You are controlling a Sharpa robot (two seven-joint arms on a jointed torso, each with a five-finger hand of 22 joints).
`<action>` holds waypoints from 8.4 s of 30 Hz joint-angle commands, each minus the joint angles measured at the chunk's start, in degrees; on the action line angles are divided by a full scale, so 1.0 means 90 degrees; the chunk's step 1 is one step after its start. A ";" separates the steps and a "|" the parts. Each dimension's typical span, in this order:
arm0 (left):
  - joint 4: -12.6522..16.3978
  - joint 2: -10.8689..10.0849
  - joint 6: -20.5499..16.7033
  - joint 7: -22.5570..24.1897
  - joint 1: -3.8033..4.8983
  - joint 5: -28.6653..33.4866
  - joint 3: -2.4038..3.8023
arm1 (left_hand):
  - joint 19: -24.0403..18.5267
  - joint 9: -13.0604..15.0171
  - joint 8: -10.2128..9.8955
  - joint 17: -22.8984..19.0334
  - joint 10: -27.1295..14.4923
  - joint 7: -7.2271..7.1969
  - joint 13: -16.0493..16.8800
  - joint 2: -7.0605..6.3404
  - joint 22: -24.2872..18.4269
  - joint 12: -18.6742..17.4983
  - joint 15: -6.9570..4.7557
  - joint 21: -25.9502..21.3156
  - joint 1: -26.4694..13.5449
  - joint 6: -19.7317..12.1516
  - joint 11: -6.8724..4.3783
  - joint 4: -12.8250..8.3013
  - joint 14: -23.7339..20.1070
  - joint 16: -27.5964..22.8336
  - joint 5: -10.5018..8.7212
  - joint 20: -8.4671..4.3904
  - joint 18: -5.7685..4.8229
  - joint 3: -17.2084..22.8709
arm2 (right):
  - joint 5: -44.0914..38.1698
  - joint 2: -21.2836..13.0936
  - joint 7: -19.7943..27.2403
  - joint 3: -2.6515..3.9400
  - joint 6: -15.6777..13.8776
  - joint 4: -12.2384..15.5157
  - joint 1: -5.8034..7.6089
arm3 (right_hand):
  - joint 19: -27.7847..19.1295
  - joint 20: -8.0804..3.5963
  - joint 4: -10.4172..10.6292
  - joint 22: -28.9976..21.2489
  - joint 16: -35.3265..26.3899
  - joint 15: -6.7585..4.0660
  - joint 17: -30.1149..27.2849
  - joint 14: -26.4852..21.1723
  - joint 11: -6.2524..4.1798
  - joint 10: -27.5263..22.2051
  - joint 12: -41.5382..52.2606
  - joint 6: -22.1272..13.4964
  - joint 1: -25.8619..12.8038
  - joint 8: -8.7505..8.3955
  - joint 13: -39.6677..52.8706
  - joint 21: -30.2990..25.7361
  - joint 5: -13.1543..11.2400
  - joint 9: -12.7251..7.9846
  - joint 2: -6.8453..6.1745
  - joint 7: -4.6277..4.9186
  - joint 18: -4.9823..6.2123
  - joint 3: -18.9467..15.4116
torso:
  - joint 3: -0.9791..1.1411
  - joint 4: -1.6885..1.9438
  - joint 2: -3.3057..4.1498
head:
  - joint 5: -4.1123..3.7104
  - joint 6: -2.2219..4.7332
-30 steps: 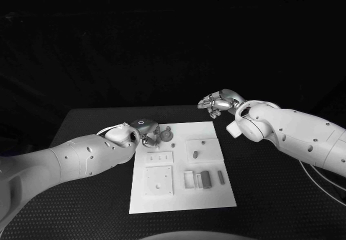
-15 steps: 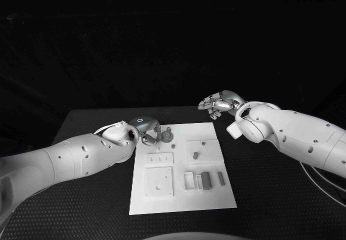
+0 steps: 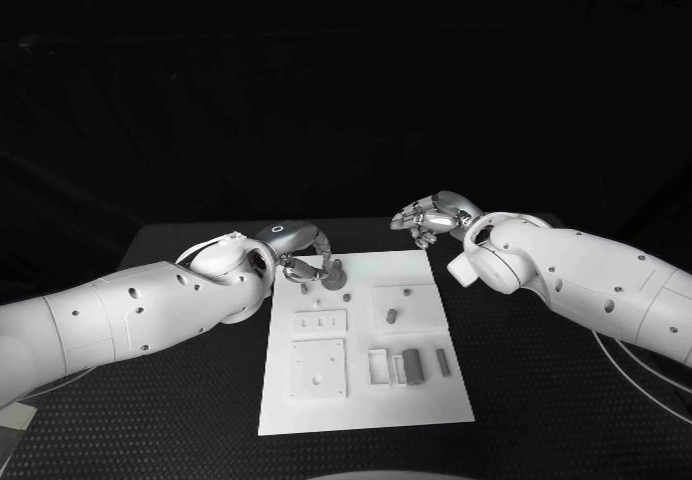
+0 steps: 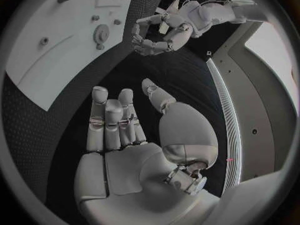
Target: Assemble the parts on the task board
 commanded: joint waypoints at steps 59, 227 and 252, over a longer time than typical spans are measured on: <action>0.0920 -0.0154 -0.0512 0.0064 0.0016 0.1076 0.0056 | 0.0062 -0.0021 0.0039 -0.0019 0.0041 0.0026 -0.0041 -0.0124 0.0016 0.0026 0.0088 0.0016 -0.0012 0.0096 0.0067 0.0060 0.0044 -0.0048 0.0030 0.0049 -0.0098 0.0084 | 0.2749 0.0107 -0.0446 -0.0810 -0.0733 0.1443 -0.0218 | -0.0099 0.0024 0.0568 0.0106 0.0045 0.0041 -0.0036 -0.0186 0.0045 -0.0222 0.0178 -0.0144 -0.0716 -0.0116 -0.0075 -0.0099 -0.0026 -0.0033 -0.0360 0.0114 0.0076 0.0079 | -0.0013 -0.0031 -0.0124 | -0.0060 0.0245; 0.1196 -0.0242 0.0994 0.1395 0.0045 0.0158 -0.0093 | 0.3698 -0.0393 -0.0054 0.2033 -0.0492 -0.0170 0.2822 0.0054 0.1035 0.6066 -0.1641 0.0953 -0.0212 -0.0150 -0.0991 -0.0519 0.2355 0.4357 -0.0191 -0.1648 -0.0098 -0.0719 | 0.0485 0.0150 -0.0458 -0.0267 0.3806 0.0183 -0.0200 | -0.0019 -0.0042 -0.0061 0.0127 0.0253 -0.0300 -0.0009 -0.0030 -0.0315 0.0075 0.0427 0.0868 0.0671 0.0490 -0.0156 0.0172 -0.0024 0.0444 0.0622 -0.0271 0.0076 0.0704 | -0.0013 -0.0031 -0.0125 | -0.0237 0.0058; 0.1181 -0.0361 -0.0777 0.1597 0.0042 0.0565 -0.0094 | 0.3742 -0.0405 -0.0237 0.1872 -0.0529 0.0177 0.2689 -0.0710 0.1000 0.5956 -0.1566 0.0673 -0.0342 -0.0710 -0.0695 -0.0417 0.2316 0.4264 -0.0221 -0.1608 -0.0098 -0.0780 | 0.1979 -0.0050 -0.0303 -0.0267 0.3483 0.0131 -0.0205 | -0.0011 -0.0048 -0.0059 0.0125 0.0269 -0.0306 0.0000 -0.0023 -0.0322 0.0095 0.0439 0.0879 0.0676 0.0501 -0.0155 0.0191 -0.0024 0.0472 0.0611 -0.0278 0.0076 0.0696 | -0.0022 -0.0031 -0.0128 | -0.0301 0.0140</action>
